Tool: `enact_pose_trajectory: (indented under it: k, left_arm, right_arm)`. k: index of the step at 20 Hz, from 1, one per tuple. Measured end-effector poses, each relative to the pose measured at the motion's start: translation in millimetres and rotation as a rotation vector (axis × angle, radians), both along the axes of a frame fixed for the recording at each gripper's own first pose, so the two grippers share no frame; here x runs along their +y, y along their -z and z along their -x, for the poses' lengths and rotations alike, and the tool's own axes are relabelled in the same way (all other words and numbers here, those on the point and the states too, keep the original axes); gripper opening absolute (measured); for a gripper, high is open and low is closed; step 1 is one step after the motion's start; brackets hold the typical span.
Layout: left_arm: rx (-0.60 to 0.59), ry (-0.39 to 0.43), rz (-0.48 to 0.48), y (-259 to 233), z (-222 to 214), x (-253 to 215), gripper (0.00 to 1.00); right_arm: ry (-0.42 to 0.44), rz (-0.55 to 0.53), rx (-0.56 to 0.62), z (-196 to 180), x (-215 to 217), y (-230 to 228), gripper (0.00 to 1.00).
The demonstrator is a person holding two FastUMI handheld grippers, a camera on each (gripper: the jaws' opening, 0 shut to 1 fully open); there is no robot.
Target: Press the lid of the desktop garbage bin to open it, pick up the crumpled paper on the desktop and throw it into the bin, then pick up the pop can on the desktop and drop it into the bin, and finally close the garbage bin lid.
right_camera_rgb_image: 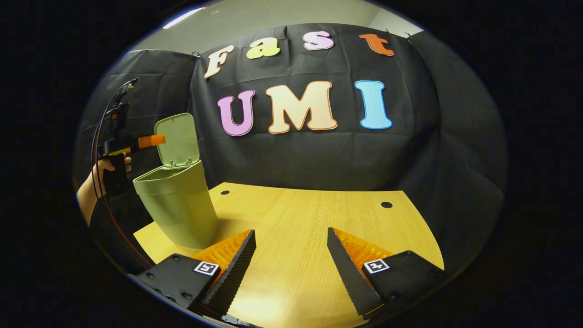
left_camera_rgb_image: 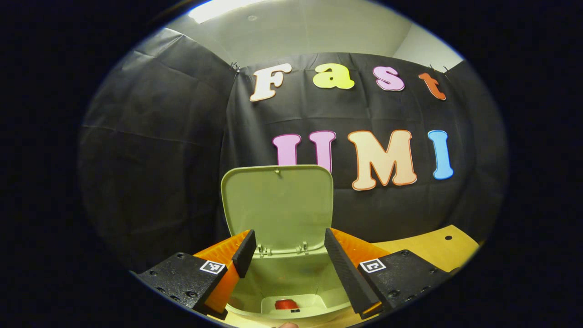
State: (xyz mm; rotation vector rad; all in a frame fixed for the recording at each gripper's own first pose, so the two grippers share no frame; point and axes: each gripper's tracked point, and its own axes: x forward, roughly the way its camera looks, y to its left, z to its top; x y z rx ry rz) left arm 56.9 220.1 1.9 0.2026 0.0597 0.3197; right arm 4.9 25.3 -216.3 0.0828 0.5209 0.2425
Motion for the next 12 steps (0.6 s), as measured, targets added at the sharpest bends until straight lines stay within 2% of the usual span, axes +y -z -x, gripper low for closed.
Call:
enact_pose_trajectory:
  k: [7,12]
  left_arm:
    - [-0.073,0.006,-0.043,-73.6,-42.7,14.4,0.91]
    - [-0.066,0.018,-0.046,-92.6,-74.7,26.3,0.91]
  right_arm:
    - [0.081,0.007,-0.009,7.4,-15.4,0.9,0.99]
    - [0.143,0.005,0.008,16.9,-24.9,7.7,0.99]
